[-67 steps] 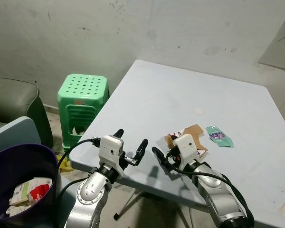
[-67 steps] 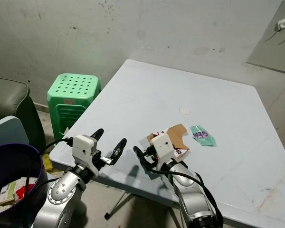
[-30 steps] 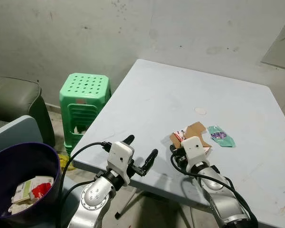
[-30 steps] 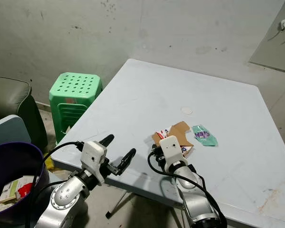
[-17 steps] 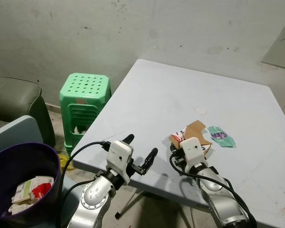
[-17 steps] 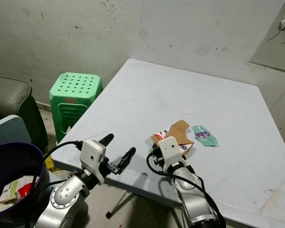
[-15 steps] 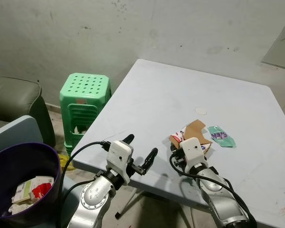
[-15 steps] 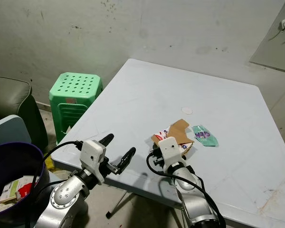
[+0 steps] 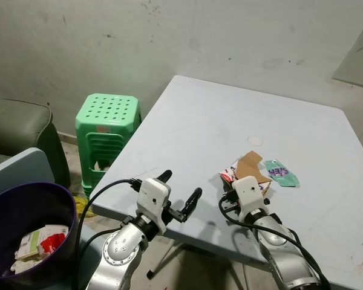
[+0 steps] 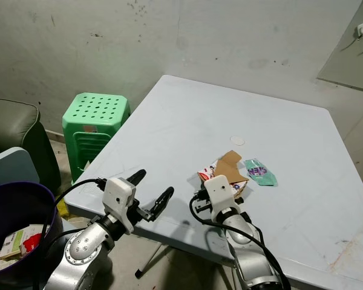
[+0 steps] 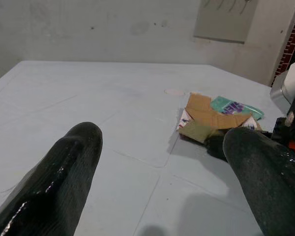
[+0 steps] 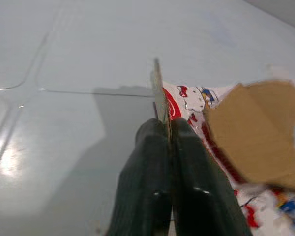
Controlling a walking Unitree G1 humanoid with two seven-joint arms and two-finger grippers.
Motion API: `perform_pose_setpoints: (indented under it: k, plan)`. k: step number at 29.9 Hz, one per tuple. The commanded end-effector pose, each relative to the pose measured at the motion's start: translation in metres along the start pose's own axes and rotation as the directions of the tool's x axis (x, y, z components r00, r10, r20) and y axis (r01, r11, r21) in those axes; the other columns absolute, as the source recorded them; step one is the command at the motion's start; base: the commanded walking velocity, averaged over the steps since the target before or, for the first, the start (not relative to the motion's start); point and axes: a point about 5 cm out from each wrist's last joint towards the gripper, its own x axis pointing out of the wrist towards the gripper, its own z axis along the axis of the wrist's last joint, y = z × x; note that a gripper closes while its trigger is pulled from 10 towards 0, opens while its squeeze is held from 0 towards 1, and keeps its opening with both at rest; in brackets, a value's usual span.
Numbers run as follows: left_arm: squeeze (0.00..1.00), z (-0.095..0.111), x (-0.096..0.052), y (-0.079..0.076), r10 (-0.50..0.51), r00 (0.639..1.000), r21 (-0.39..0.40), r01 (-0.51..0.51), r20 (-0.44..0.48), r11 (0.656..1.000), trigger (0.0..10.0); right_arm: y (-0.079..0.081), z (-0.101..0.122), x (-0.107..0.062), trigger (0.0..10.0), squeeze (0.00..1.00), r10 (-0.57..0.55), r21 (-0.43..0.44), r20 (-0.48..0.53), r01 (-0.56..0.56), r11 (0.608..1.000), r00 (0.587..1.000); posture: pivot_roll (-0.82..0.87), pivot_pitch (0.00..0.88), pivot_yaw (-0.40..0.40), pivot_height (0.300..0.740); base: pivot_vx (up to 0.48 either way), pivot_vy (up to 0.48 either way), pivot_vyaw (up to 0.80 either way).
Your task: Picking trash to rubbish bin
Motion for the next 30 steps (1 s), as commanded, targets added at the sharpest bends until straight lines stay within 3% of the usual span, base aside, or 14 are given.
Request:
perform_pose_setpoints:
  k: [1, 4, 30]
  plan:
    - [0.0, 0.0034, 0.004, -0.0049, -0.03, 0.999, 0.0, 0.03, 0.013, 1.0, 10.0, 0.0002, -0.0071, -0.0045, 0.0, 0.0, 0.012, 0.029, -0.021, -0.011, 1.0, 1.0, -0.03, 0.012, -0.097, 0.74, 0.0, 0.0, 0.0]
    - [0.0, 0.0037, 0.0042, -0.0045, -0.029, 0.999, -0.001, 0.029, 0.014, 1.0, 10.0, 0.002, 0.0013, -0.0077, 0.0, 0.0, 0.055, 0.099, 0.064, -0.062, 0.993, 0.996, -0.03, 0.012, -0.096, 0.74, 0.0, 0.0, 0.0]
    - [0.0, 0.0037, 0.0042, -0.0045, -0.029, 0.999, -0.001, 0.029, 0.014, 1.0, 10.0, 0.002, 0.0013, -0.0077, 0.0, 0.0, 0.055, 0.099, 0.064, -0.062, 0.993, 0.996, -0.03, 0.012, -0.096, 0.74, 0.0, 0.0, 0.0]
